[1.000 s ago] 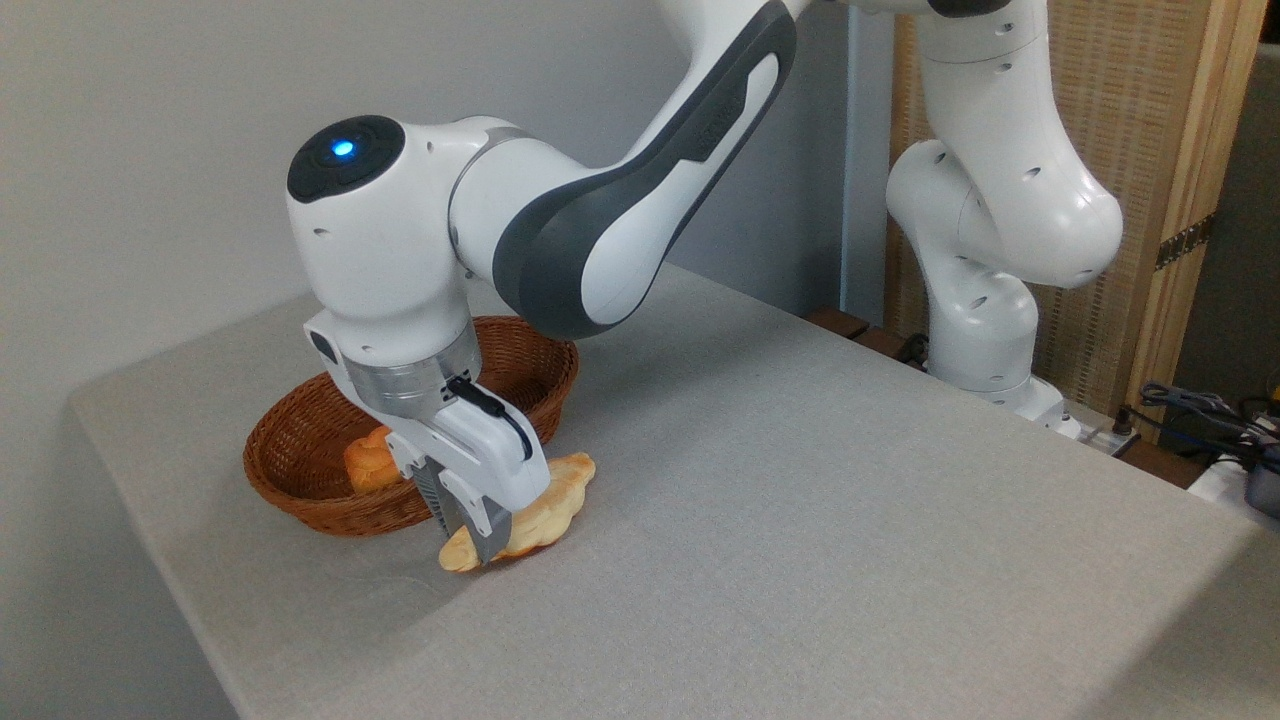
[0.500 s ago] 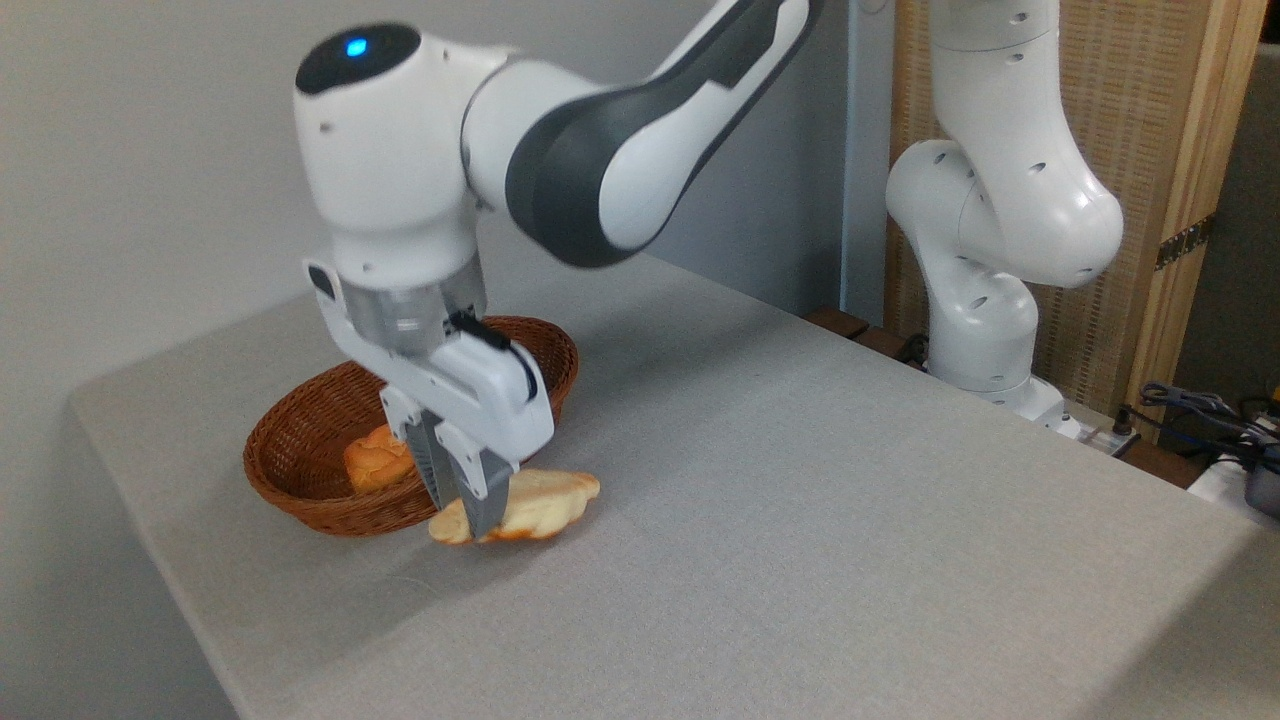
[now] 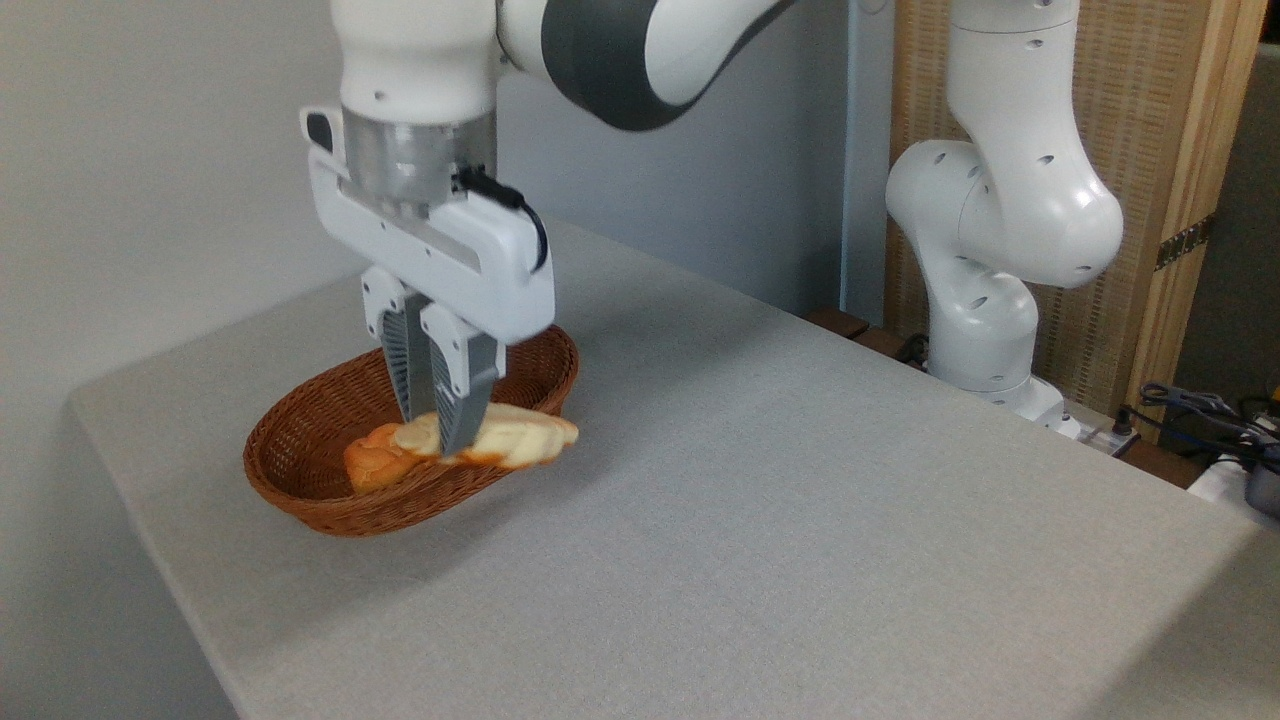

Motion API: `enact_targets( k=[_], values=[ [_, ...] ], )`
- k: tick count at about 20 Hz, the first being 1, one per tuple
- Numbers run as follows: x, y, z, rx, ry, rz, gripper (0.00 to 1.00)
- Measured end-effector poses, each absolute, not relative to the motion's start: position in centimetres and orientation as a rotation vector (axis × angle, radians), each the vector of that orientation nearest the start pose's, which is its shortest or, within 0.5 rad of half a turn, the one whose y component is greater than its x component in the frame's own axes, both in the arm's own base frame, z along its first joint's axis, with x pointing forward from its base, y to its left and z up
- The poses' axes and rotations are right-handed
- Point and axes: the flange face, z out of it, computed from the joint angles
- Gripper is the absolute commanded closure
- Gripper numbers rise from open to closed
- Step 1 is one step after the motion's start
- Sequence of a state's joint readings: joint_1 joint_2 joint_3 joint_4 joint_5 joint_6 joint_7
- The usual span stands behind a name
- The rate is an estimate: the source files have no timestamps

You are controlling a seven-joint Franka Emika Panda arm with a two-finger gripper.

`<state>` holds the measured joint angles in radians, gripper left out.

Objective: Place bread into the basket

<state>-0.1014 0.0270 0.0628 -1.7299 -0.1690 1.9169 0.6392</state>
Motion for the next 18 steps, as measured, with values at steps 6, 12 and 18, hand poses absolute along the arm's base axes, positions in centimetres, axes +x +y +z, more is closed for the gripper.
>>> enact_targets(
  k=[6,12,18],
  values=[
    [58.2,-9.2,56.5,-3.112,1.119,-0.343,0.39],
    [58.1,-15.1,53.8,-3.117,1.221,-0.260,0.00],
    [59.3,-19.0,50.7,-3.060,1.304,-0.239,0.00]
  ],
)
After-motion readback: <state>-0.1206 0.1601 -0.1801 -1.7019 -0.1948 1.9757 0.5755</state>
